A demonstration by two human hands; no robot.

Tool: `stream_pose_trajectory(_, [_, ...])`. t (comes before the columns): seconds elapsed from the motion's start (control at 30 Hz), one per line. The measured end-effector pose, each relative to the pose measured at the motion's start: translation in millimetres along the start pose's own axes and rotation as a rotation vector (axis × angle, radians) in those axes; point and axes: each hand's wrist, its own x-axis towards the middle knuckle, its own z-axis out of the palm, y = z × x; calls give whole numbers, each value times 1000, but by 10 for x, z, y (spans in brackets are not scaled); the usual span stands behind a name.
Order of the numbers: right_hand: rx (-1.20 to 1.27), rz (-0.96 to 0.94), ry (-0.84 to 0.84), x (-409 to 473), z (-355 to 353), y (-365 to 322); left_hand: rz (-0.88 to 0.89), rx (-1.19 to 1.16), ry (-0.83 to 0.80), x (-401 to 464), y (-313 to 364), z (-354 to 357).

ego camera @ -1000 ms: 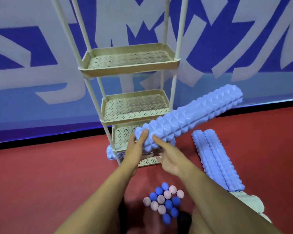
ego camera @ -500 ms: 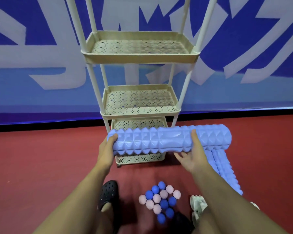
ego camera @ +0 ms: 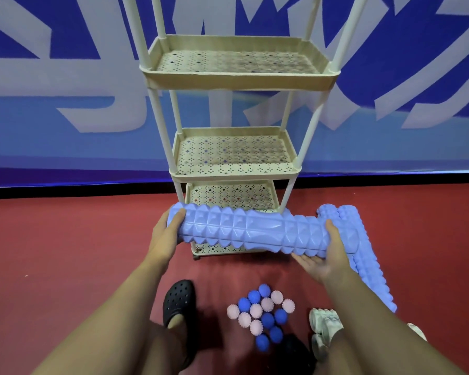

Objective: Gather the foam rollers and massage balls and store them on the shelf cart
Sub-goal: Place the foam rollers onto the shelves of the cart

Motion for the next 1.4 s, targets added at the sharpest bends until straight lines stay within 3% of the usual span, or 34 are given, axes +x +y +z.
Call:
stream_pose_trajectory(0.4, [154,-237,225,190,36,292,21,145,152,141,-42,192])
stream_pose_trajectory(0.97, [90,-164,36,833,696,875,75,221,70,450,-178,152])
stream_pose_trajectory(1.2, [32,-130,83,972,707,897,-122,-96,308,772,-243,-51])
stream_pose_trajectory(1.4, [13,-95,120,1133,776,830,-247,-250,269,1170,-331,-197])
